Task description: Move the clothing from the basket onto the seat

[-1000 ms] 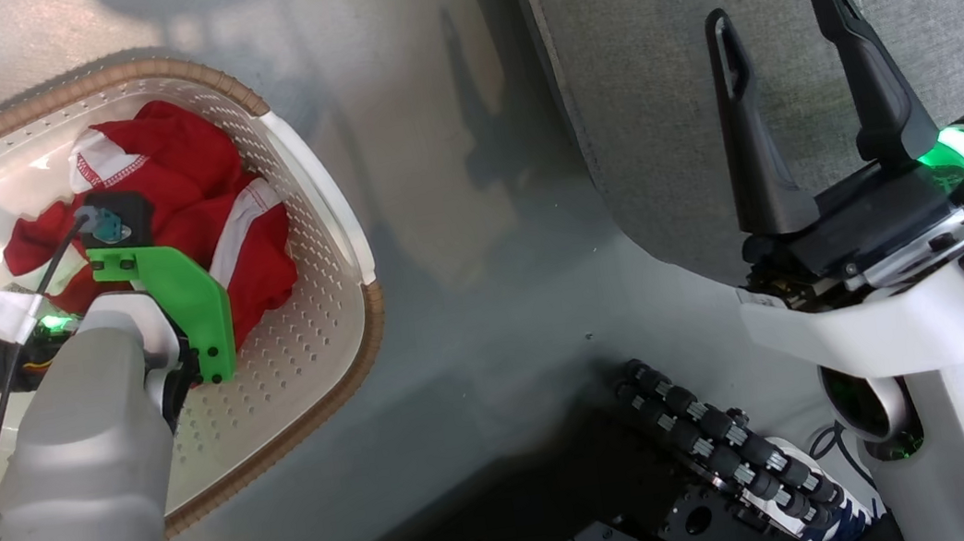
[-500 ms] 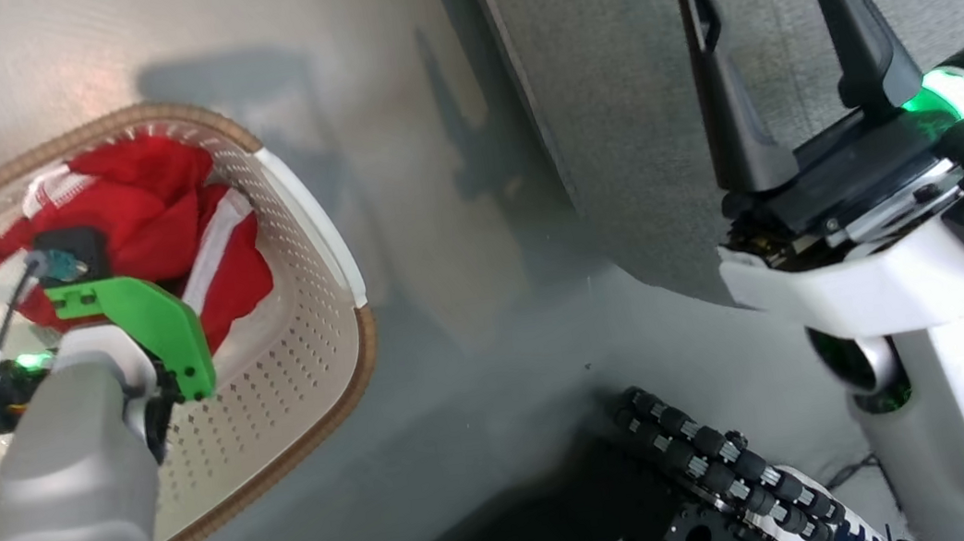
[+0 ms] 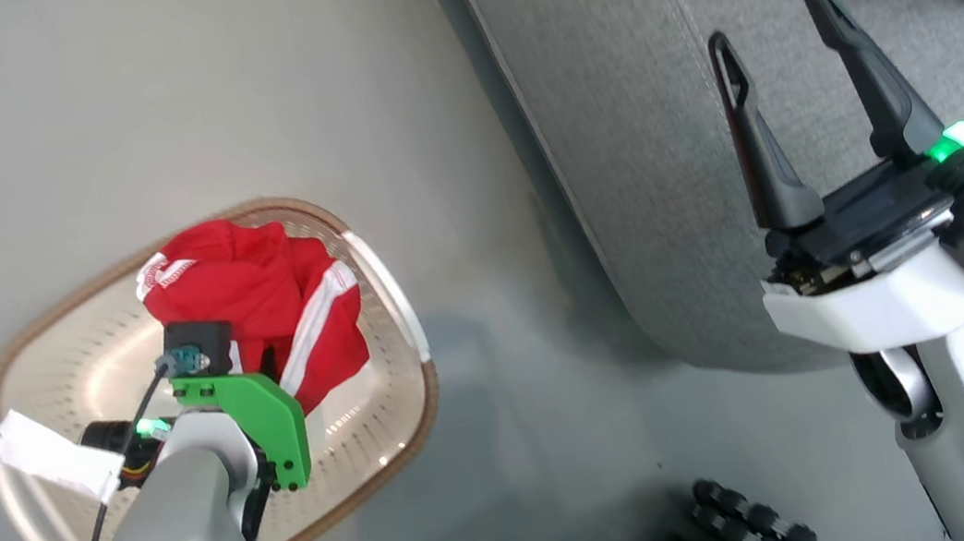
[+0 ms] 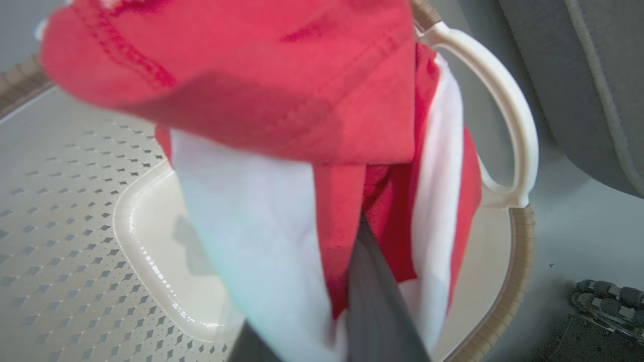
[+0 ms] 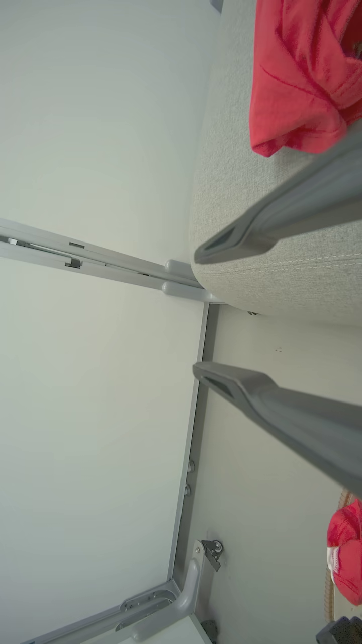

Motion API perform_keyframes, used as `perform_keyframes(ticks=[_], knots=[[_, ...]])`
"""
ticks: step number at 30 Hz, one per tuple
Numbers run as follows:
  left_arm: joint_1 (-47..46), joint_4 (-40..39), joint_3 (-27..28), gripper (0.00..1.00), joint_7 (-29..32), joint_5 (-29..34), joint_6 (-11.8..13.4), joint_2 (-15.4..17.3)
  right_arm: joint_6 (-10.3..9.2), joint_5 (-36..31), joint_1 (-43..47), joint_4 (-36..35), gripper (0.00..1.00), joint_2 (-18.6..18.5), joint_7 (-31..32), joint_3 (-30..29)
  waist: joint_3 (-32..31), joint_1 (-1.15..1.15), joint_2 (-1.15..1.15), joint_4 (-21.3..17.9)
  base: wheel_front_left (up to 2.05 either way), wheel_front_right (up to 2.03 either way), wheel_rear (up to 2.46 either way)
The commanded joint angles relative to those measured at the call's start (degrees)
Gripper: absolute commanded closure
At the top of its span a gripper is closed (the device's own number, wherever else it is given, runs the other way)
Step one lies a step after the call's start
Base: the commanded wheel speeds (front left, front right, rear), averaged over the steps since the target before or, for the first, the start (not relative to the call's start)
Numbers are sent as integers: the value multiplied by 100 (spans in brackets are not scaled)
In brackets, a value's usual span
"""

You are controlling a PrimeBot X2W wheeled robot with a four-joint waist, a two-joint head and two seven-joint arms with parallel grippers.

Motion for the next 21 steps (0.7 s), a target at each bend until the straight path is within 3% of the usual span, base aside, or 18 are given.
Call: perform_keyframes(ticks=[1, 11, 21], knots=[[190, -15, -73, 100, -115, 51, -19, -19, -10, 13, 170, 49, 0, -67, -17, -4, -1322, 0, 0, 833, 0, 0, 0], [676, -716, -403, 100, -650, 221, 0, 178, -10, -64, 700, 140, 0, -149, -17, 11, -2424, 0, 0, 1272, 0, 0, 0], [1596, -3267, 239, 100, -649, 862, 491, 450, -10, -50, 1090, 178, 0, -167, -17, 118, -2986, 0, 0, 1507, 0, 0, 0]])
